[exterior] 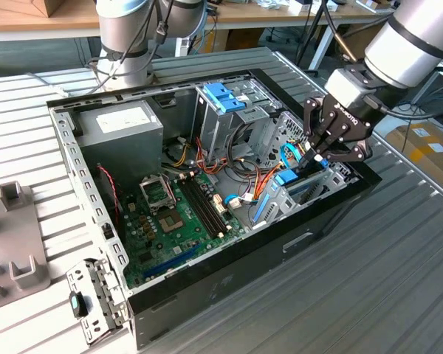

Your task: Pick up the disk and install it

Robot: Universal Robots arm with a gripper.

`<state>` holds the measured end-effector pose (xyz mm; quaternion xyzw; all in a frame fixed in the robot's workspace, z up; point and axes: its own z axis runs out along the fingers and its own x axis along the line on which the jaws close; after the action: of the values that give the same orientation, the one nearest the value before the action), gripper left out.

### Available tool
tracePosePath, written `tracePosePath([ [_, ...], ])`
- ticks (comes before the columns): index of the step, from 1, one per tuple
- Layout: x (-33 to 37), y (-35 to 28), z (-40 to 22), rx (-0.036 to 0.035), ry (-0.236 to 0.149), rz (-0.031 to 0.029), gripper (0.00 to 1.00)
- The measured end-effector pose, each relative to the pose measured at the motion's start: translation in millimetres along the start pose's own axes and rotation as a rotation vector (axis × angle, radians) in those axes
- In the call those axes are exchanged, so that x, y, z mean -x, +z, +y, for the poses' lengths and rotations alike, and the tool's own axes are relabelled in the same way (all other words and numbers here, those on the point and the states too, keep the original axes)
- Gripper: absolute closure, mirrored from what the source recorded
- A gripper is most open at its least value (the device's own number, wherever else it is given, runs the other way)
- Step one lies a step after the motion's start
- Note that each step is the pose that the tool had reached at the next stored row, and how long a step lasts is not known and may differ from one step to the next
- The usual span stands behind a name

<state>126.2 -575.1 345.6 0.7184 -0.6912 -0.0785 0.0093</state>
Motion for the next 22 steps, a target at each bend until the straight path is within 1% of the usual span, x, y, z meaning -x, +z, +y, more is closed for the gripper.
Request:
tracePosePath([
  [2, -0.6, 1.7, -0.2, 0.0005, 0.0, 0.0002, 0.89],
  [5, -0.9, 2.7, -0.3, 0.0005, 0.0, -0.0004, 0.89],
  [9, -1.3, 1.7, -0.5, 0.0005, 0.0, -0.001, 0.89],
  [10, -1.1, 0.0, -0.5, 0.0005, 0.0, -0.0012, 0.89],
  [11, -0.5, -6.4, -0.4, 0.0005, 0.0, -0.0006, 0.89],
  [12, 0.0, -10.9, -0.3, 0.0005, 0.0, -0.0004, 0.89],
  [13, 0.2, -13.3, -0.4, 0.0005, 0.0, -0.0004, 0.89],
  [16, 0.6, -18.8, -1.3, 0.0005, 0.0, -0.0005, 0.89],
  [18, 0.9, -23.3, -3.7, 0.0006, 0.0, -0.0006, 0.89],
  [22, 1.2, -28.0, -9.7, 0.0019, 0.0, -0.0005, 0.89],
])
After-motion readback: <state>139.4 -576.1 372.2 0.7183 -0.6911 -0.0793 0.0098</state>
